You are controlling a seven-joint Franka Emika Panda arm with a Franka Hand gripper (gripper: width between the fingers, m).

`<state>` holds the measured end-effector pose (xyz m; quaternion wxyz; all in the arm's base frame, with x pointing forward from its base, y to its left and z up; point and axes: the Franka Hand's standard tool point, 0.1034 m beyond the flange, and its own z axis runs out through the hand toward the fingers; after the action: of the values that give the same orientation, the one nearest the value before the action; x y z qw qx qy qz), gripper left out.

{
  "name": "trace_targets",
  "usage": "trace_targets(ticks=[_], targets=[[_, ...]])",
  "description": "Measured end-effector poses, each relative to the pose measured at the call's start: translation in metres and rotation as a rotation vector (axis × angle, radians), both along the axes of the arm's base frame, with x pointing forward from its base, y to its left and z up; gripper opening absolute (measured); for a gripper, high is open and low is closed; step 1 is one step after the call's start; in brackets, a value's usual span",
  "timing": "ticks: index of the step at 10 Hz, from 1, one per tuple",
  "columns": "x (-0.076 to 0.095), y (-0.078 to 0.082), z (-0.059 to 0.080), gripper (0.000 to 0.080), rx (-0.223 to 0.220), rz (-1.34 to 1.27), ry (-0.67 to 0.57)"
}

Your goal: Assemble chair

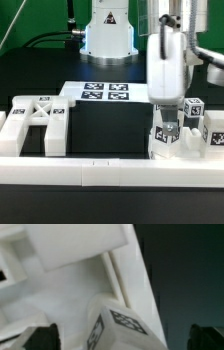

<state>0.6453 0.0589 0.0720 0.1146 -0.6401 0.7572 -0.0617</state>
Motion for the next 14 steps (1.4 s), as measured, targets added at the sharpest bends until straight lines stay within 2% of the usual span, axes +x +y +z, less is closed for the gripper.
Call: trace_targets(ticks=[2,4,8,11,13,14], targets=[[0.001,-0.005,0.004,0.0649,-0.06,0.278,0.018],[0.01,-0.009,0.009,0.0649,-0.134,0.56,0.012],[0.011,-0.014,0.009,0.0649,-0.206,0.8,0.005],[0.01,-0.013,0.009,0.0649,-0.306,1.166,0.016],[0.011,-0.003,0.019,0.0649,-0.348,1.363,-0.005],[0.011,-0.004,0.025,0.0649,-0.365,1.434,-0.017]])
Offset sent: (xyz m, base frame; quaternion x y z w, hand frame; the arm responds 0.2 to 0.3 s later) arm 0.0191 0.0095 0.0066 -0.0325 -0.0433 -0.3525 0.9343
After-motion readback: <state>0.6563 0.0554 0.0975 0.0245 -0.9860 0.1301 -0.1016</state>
